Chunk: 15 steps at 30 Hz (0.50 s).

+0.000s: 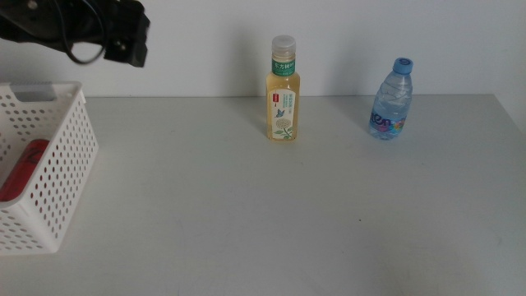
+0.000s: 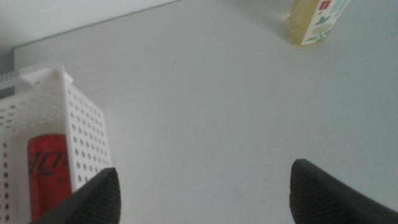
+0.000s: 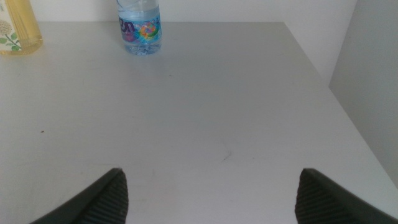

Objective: Use arms to grab the bottles and put them into the dustbin to the left of the table.

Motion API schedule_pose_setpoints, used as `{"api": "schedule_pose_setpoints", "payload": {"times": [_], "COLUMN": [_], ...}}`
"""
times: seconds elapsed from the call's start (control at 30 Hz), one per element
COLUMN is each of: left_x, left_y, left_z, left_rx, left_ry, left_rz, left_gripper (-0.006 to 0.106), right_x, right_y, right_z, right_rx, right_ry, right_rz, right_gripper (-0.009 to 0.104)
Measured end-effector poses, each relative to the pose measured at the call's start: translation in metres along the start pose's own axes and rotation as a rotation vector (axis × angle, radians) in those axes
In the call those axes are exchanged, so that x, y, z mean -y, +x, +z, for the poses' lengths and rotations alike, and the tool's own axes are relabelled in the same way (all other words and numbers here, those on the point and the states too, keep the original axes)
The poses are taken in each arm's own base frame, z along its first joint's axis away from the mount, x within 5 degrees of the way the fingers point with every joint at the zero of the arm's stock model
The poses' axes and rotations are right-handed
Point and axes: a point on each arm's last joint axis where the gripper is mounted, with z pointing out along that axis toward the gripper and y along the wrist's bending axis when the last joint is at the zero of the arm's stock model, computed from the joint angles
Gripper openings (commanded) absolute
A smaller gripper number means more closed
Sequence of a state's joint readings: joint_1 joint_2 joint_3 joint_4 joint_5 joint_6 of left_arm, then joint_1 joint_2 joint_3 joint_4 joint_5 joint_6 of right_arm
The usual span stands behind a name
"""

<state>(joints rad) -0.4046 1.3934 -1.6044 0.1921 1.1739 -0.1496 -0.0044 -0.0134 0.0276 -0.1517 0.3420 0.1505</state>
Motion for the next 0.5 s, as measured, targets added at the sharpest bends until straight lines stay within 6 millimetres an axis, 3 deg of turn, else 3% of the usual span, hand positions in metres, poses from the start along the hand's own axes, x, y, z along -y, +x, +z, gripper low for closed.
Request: {"api": "schedule_pose_setpoints", "payload": {"times": [0.2,0.5], "left_x": [0.029,0.036], "left_y": [0.047,0.127], "left_z": [0.012,0.050], "left_rx": [0.225,0.387], "left_ry": [0.103,0.224], "left_rz": [0.071,0.060], "left_gripper": [0.092,0.092], "right_x": [0.000,0.000], "right_y": [0.000,0.000], "right_z": [0.000,0.000], "right_rx": [0.000,0.000], "right_ry": [0.000,0.000], "right_rz": [0.000,0.000], "right_gripper": [0.094,0.094]}}
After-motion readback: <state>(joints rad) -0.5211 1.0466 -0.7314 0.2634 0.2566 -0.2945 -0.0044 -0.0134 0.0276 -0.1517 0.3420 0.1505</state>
